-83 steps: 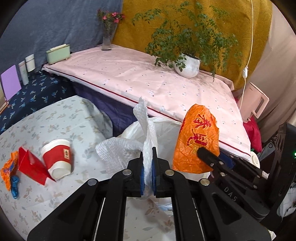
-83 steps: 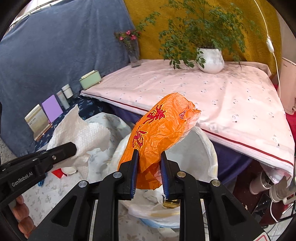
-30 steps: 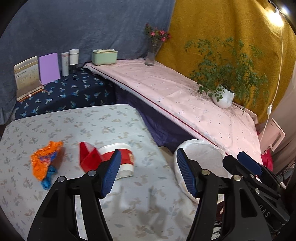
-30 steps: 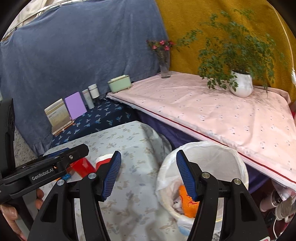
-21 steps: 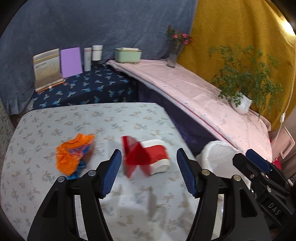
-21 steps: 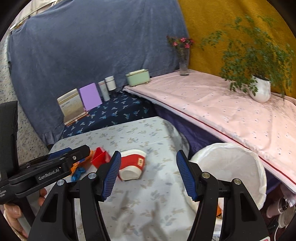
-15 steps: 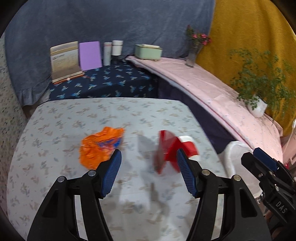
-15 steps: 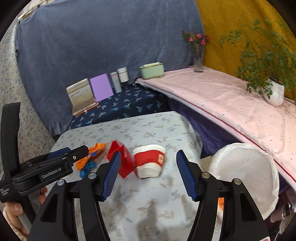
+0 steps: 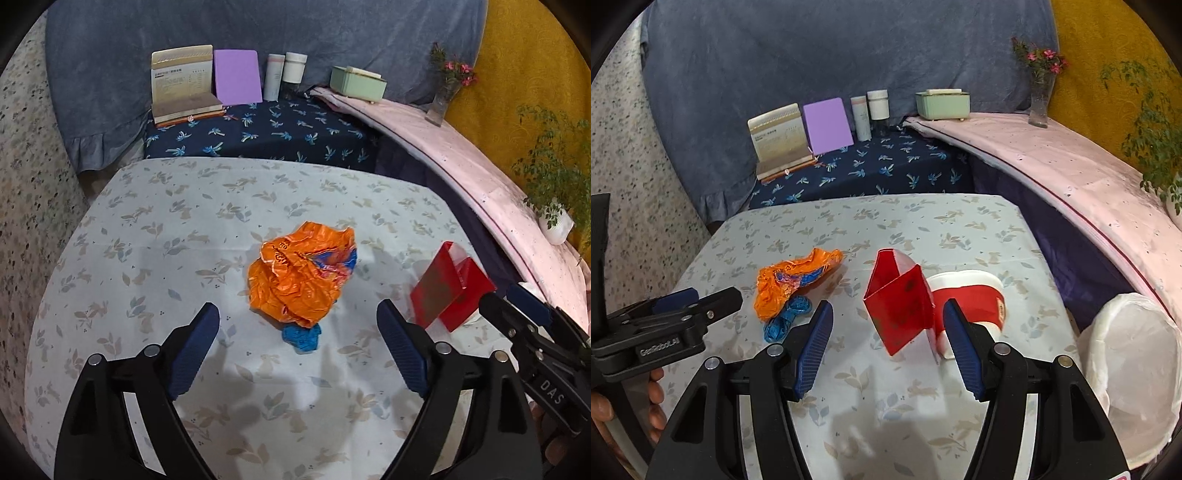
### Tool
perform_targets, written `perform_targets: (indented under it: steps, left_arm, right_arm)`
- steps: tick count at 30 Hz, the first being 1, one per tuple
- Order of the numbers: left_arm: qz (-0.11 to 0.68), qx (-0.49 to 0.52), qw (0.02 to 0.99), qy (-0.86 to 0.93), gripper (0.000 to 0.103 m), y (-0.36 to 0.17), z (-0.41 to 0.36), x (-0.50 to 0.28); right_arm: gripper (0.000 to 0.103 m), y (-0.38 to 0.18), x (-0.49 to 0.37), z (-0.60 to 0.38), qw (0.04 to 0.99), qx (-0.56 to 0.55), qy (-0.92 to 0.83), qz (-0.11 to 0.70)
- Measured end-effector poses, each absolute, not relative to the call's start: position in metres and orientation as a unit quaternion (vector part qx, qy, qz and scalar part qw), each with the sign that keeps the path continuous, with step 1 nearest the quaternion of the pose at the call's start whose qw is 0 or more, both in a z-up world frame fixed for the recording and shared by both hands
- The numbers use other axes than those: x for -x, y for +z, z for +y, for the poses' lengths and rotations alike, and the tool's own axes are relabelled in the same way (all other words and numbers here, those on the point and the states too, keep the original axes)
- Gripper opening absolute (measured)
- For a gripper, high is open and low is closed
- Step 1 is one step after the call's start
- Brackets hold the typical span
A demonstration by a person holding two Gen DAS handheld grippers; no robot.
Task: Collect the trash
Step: 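Move both tools back over the remaining trash on the table, then grasp the orange bag with the left gripper while the right gripper grasps the red paper box, then carry the orange bag and red box over the trash bin and open both grippers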
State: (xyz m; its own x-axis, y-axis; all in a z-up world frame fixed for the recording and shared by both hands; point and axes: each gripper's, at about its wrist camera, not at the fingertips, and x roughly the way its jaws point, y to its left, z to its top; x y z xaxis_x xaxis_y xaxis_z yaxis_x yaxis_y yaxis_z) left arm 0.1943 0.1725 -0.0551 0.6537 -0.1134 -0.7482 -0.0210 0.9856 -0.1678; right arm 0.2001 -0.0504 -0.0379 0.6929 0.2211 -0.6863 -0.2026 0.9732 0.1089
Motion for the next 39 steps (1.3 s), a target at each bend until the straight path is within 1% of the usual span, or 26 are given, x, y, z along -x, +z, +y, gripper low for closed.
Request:
perform_targets:
  steps: [1, 3, 12, 14, 16, 18, 20, 21, 22, 23, 24, 25, 26, 27, 28, 30, 32, 39]
  left_arm:
    - [0.417, 0.076, 0.905, -0.025, 0.083, -0.057, 0.172, -0.196]
    - [0.421, 0.065, 0.904, -0.028, 0.085, -0.062, 0.170, -0.202]
    - [0.445, 0.063, 0.893, -0.035, 0.085, -0.085, 0.168, -0.230]
    - [0.448, 0.063, 0.891, -0.036, 0.085, -0.089, 0.167, -0.235]
    - [0.450, 0.062, 0.890, -0.042, 0.083, -0.092, 0.166, -0.240]
    - [0.452, 0.061, 0.889, -0.050, 0.078, -0.094, 0.164, -0.243]
    - [0.457, 0.061, 0.885, -0.059, 0.075, -0.097, 0.160, -0.247]
    - [0.459, 0.062, 0.884, -0.062, 0.070, -0.098, 0.159, -0.248]
    - [0.462, 0.062, 0.883, -0.065, 0.066, -0.099, 0.158, -0.250]
    - [0.464, 0.061, 0.881, -0.067, 0.059, -0.101, 0.156, -0.251]
    - [0.466, 0.060, 0.880, -0.069, 0.057, -0.102, 0.154, -0.251]
    - [0.465, 0.060, 0.880, -0.071, 0.054, -0.102, 0.153, -0.251]
    - [0.464, 0.060, 0.881, -0.073, 0.048, -0.101, 0.153, -0.251]
    - [0.461, 0.059, 0.882, -0.074, 0.043, -0.099, 0.152, -0.249]
    - [0.458, 0.062, 0.884, -0.075, 0.041, -0.097, 0.152, -0.248]
    - [0.450, 0.072, 0.887, -0.078, 0.033, -0.092, 0.153, -0.244]
    - [0.443, 0.076, 0.890, -0.079, 0.028, -0.085, 0.154, -0.241]
    - [0.411, 0.082, 0.904, -0.089, 0.026, -0.050, 0.148, -0.225]
  right_arm:
    - [0.063, -0.042, -0.205, -0.048, 0.919, -0.013, 0.114, 0.378]
    - [0.065, -0.047, -0.211, -0.048, 0.918, -0.015, 0.112, 0.381]
    - [0.065, -0.069, -0.237, -0.043, 0.913, -0.010, 0.095, 0.396]
    - [0.061, -0.072, -0.240, -0.043, 0.912, -0.014, 0.095, 0.399]
    - [0.049, -0.073, -0.241, -0.043, 0.911, -0.015, 0.097, 0.400]
    - [0.042, -0.074, -0.241, -0.044, 0.911, -0.017, 0.102, 0.399]
    - [0.038, -0.074, -0.240, -0.044, 0.913, -0.019, 0.104, 0.395]
    - [0.034, -0.074, -0.240, -0.044, 0.913, -0.019, 0.106, 0.394]
    - [0.027, -0.074, -0.240, -0.043, 0.913, -0.020, 0.108, 0.393]
    - [0.023, -0.073, -0.239, -0.042, 0.913, -0.020, 0.111, 0.392]
    - [0.013, -0.072, -0.239, -0.042, 0.913, -0.020, 0.114, 0.392]
    - [0.010, -0.072, -0.239, -0.042, 0.912, -0.021, 0.116, 0.392]
    - [0.010, -0.070, -0.238, -0.042, 0.912, -0.022, 0.119, 0.391]
    - [0.005, -0.069, -0.237, -0.042, 0.913, -0.022, 0.121, 0.390]
    - [0.004, -0.067, -0.236, -0.042, 0.913, -0.023, 0.123, 0.388]
    - [0.004, -0.061, -0.233, -0.043, 0.915, -0.027, 0.128, 0.382]
    - [0.004, -0.053, -0.228, -0.044, 0.918, -0.029, 0.131, 0.372]
    - [0.004, -0.021, -0.212, -0.053, 0.930, -0.040, 0.140, 0.338]
